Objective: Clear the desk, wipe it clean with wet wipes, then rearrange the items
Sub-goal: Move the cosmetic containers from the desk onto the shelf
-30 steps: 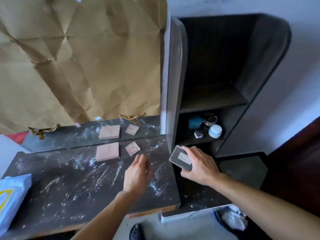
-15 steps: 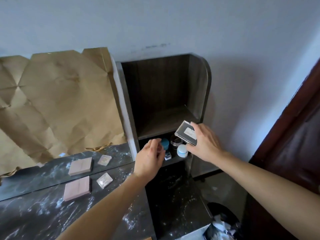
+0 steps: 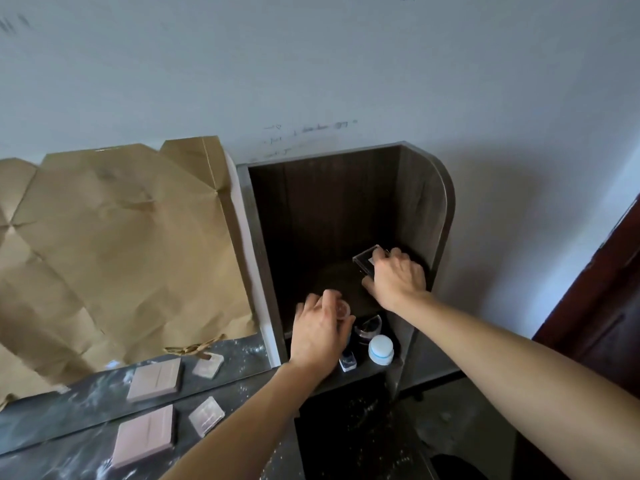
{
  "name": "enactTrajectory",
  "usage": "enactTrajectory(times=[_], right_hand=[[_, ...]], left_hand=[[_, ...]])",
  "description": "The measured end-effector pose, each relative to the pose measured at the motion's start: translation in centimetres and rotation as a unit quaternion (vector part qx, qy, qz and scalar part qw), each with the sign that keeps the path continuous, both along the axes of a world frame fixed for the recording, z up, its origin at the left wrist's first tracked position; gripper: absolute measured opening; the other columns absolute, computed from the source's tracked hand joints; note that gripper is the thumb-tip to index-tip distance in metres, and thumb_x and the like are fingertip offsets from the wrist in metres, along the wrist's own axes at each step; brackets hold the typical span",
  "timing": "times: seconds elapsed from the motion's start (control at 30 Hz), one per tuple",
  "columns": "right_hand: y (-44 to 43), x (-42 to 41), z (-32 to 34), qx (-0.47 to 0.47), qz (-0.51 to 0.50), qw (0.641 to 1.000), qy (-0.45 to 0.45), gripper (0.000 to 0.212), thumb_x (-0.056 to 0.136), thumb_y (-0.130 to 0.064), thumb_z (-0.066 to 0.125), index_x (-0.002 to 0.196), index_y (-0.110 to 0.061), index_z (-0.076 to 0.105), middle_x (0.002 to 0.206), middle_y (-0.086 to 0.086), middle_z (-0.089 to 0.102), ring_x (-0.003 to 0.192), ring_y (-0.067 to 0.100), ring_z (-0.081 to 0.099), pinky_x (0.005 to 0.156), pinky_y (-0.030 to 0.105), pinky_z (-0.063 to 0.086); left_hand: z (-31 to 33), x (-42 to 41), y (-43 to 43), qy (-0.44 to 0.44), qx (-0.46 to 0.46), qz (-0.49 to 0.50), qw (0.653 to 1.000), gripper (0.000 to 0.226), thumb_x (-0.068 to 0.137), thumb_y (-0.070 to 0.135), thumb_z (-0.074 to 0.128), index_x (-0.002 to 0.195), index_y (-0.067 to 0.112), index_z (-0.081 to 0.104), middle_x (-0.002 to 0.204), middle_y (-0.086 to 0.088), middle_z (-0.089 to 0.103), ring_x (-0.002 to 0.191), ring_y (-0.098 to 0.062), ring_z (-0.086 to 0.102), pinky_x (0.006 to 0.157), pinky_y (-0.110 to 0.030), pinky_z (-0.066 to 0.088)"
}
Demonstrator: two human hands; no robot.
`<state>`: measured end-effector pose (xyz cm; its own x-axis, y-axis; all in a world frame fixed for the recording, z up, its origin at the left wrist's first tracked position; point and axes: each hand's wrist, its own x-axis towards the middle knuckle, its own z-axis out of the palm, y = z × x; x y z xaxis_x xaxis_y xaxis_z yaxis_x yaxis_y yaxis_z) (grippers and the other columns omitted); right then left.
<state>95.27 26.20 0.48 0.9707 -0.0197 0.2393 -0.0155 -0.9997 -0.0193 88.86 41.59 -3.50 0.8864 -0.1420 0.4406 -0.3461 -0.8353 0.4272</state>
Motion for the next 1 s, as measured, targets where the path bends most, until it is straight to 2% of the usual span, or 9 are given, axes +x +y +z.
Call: enactTrajectory(times=[0.17,0.27,0.37,0.47,0.6,0.83,0.93,1.0], right_hand=[[-0.5,0.5,-0.3,-0.020,0.013,1.000,-0.012,0.044,0.091,-0.051,0.046,0.118,-0.017,0.056,0.113,0.010,0.059,0.104,0.028,0.053,0.072,0.035,0.043],[-1.5,-0.2,-0.6,0.003,0.046,0.998,-0.042,0.037,0.094,-0.042,0.043,0.115,-0.016,0.061,0.116,0.008,0.060,0.108,0.028,0.051,0.072,0.037,0.046],[-3.0,-1.9,-1.5,0.027,0.095,0.989,-0.109,0.024,0.089,-0.025,0.054,0.107,-0.012,0.066,0.111,0.007,0.062,0.104,0.030,0.056,0.061,0.038,0.052],[-4.5,-3.7,-2.2,0.040,0.123,0.983,-0.132,0.025,0.082,-0.017,0.064,0.106,-0.014,0.067,0.109,0.004,0.063,0.100,0.025,0.060,0.058,0.035,0.052],[-6.2,-5.4,-3.1,0.051,0.144,0.981,-0.122,0.027,0.082,-0.021,0.065,0.109,-0.018,0.066,0.110,-0.002,0.060,0.099,0.018,0.060,0.057,0.029,0.050],[-7.9,-7.3,-5.0,0.072,0.184,0.976,-0.090,0.025,0.083,-0.027,0.061,0.106,-0.020,0.067,0.102,-0.007,0.061,0.092,0.012,0.059,0.050,0.028,0.052],[-8.0,-8.0,-6.0,0.073,0.215,0.973,-0.043,0.024,0.083,-0.031,0.057,0.103,-0.023,0.068,0.094,-0.009,0.064,0.085,0.011,0.061,0.049,0.026,0.047],[-7.7,-8.5,-6.7,0.081,0.231,0.969,-0.035,0.019,0.078,-0.027,0.065,0.096,-0.023,0.069,0.087,-0.009,0.065,0.077,0.012,0.064,0.047,0.024,0.043]], left_hand=[[0.7,1.9,-0.2,0.031,-0.037,-0.011,0.999,0.038,0.087,0.029,0.065,0.119,0.010,0.054,0.110,-0.008,0.060,0.107,-0.023,0.050,0.088,-0.033,0.044],[0.7,3.8,-0.4,0.041,-0.039,-0.022,0.998,0.040,0.085,0.025,0.068,0.120,0.008,0.059,0.115,-0.006,0.056,0.107,-0.022,0.051,0.090,-0.029,0.044],[0.8,5.6,-1.0,0.044,-0.062,-0.007,0.997,0.034,0.084,0.020,0.068,0.115,0.007,0.063,0.113,-0.006,0.049,0.099,-0.022,0.055,0.087,-0.027,0.046],[0.8,7.2,-1.8,0.049,-0.052,0.023,0.997,0.023,0.085,0.022,0.066,0.106,0.014,0.064,0.109,-0.003,0.051,0.100,-0.022,0.051,0.088,-0.032,0.045],[0.9,9.0,-2.7,0.052,-0.039,0.050,0.997,0.016,0.085,0.023,0.065,0.099,0.017,0.064,0.107,-0.003,0.055,0.103,-0.023,0.050,0.091,-0.035,0.044],[1.4,8.1,-2.6,0.063,-0.035,0.068,0.995,0.026,0.084,0.024,0.066,0.110,0.019,0.061,0.115,-0.002,0.049,0.107,-0.022,0.049,0.091,-0.037,0.046],[1.3,4.4,-2.3,0.001,-0.016,0.089,0.996,0.028,0.084,0.019,0.064,0.110,0.012,0.061,0.114,-0.005,0.051,0.102,-0.024,0.052,0.081,-0.038,0.050],[0.9,1.6,-1.7,-0.042,-0.009,0.073,0.996,0.025,0.083,0.016,0.064,0.108,0.011,0.062,0.110,-0.005,0.054,0.095,-0.022,0.056,0.070,-0.036,0.053]])
